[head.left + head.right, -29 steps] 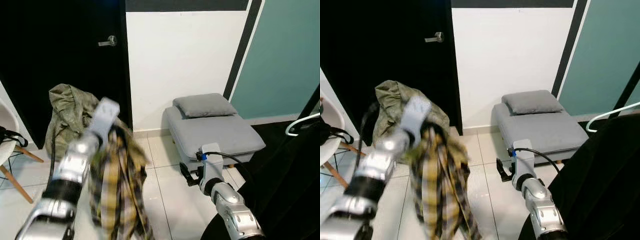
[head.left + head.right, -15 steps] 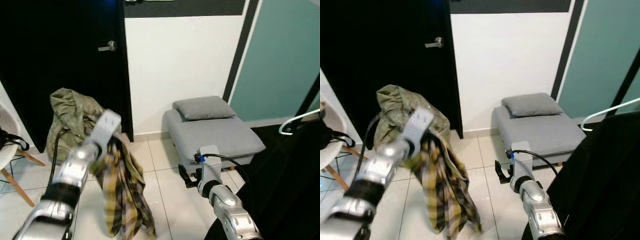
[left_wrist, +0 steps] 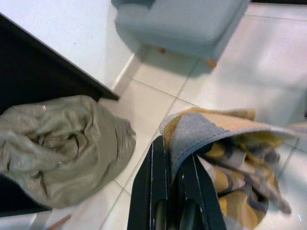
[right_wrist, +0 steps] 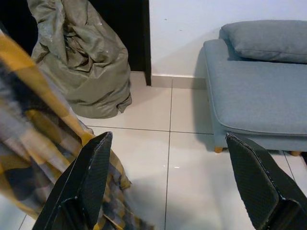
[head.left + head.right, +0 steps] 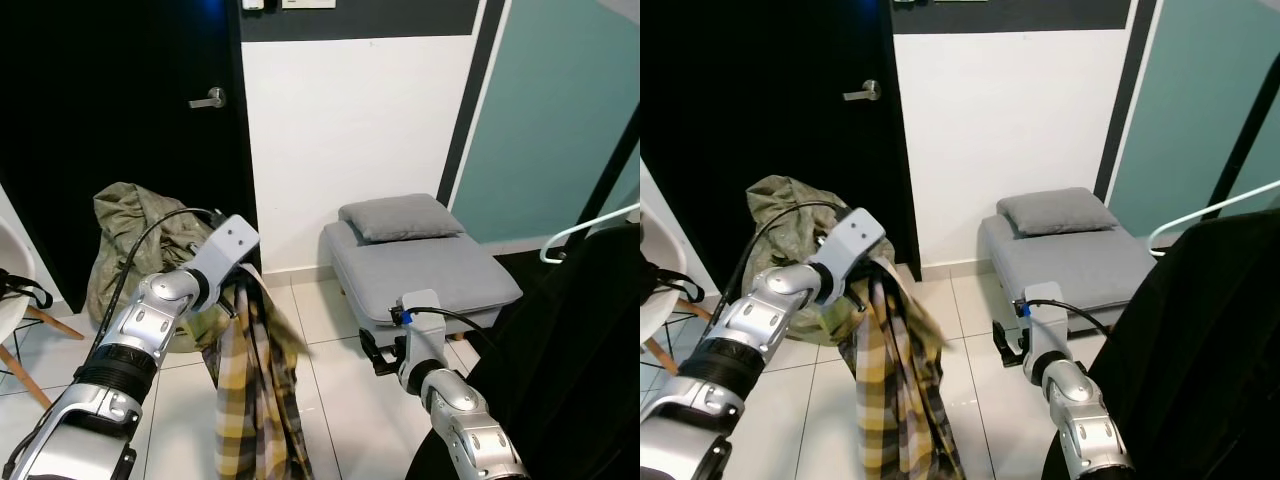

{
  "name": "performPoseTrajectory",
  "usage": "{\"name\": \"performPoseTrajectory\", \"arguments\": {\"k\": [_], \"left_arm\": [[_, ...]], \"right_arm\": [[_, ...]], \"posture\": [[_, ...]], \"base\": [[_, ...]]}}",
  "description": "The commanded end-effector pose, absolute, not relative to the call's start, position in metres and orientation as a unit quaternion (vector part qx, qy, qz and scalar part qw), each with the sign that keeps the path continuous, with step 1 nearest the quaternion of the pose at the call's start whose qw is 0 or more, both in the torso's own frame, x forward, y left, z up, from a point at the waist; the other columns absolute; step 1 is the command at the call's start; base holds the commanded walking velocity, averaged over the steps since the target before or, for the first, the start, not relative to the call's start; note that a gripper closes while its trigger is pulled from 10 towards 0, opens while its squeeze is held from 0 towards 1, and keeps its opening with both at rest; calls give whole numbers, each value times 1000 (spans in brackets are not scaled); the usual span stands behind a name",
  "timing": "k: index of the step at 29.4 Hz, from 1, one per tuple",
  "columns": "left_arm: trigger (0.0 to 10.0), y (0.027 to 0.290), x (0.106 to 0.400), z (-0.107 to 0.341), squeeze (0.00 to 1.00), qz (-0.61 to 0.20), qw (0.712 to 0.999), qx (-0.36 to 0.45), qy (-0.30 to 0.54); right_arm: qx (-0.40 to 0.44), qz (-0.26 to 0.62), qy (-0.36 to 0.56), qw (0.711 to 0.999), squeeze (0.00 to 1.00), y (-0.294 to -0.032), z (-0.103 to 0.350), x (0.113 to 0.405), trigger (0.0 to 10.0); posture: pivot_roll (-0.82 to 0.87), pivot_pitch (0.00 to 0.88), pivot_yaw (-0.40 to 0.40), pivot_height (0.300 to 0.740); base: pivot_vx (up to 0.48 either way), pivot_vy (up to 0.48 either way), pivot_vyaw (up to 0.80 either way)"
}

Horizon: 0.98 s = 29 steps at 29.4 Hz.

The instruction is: Hang hanger

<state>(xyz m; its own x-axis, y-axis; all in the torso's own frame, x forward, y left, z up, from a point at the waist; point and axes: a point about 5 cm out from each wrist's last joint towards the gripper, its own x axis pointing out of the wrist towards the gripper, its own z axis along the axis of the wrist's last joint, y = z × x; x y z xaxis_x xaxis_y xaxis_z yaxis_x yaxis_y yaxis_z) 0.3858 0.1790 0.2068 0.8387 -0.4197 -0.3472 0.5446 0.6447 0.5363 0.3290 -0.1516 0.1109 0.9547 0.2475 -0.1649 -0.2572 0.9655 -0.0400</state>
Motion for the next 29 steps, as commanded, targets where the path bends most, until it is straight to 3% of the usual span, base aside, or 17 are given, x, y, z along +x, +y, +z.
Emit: {"name": "performPoseTrajectory", "arguments": {"k": [1, 2, 3, 4, 5, 6, 12, 29], "left_arm": [[10000, 184, 386, 210, 0, -284, 884, 351, 123], [10000, 189, 383, 209, 0, -308, 864, 367, 154], [10000, 189, 383, 209, 0, -308, 864, 367, 154], [10000, 198, 379, 209, 0, -342, 835, 381, 201], [10000, 198, 379, 209, 0, -342, 835, 381, 201], [10000, 203, 375, 210, 0, -370, 817, 377, 230], [10000, 204, 373, 213, 0, -399, 809, 356, 245], [10000, 209, 360, 220, 0, -496, 711, 390, 311]], "right_arm": [[-37, 138, 86, 986, 0, -150, 109, 328, 10000], [-38, 143, 88, 985, 0, -150, 110, 328, 10000], [-38, 143, 88, 985, 0, -150, 110, 328, 10000], [-38, 152, 92, 983, 0, -150, 110, 328, 10000], [-38, 152, 92, 983, 0, -150, 110, 328, 10000], [-38, 160, 96, 982, 0, -150, 110, 328, 10000], [-30, 167, 92, 981, 0, -149, 113, 329, 10000], [1, 255, 118, 960, 0, -134, 111, 319, 10000]], "posture": [[49, 52, -6, 740], [51, 55, -8, 740], [51, 55, -8, 740], [58, 56, -10, 740], [58, 56, -10, 740], [59, 59, -11, 740], [61, 64, -11, 740], [66, 75, -19, 740]], "base": [[0, 0, 0], [0, 0, 0], [0, 0, 0], [0, 0, 0], [0, 0, 0], [0, 0, 0], [0, 0, 0], [0, 0, 0]]}}
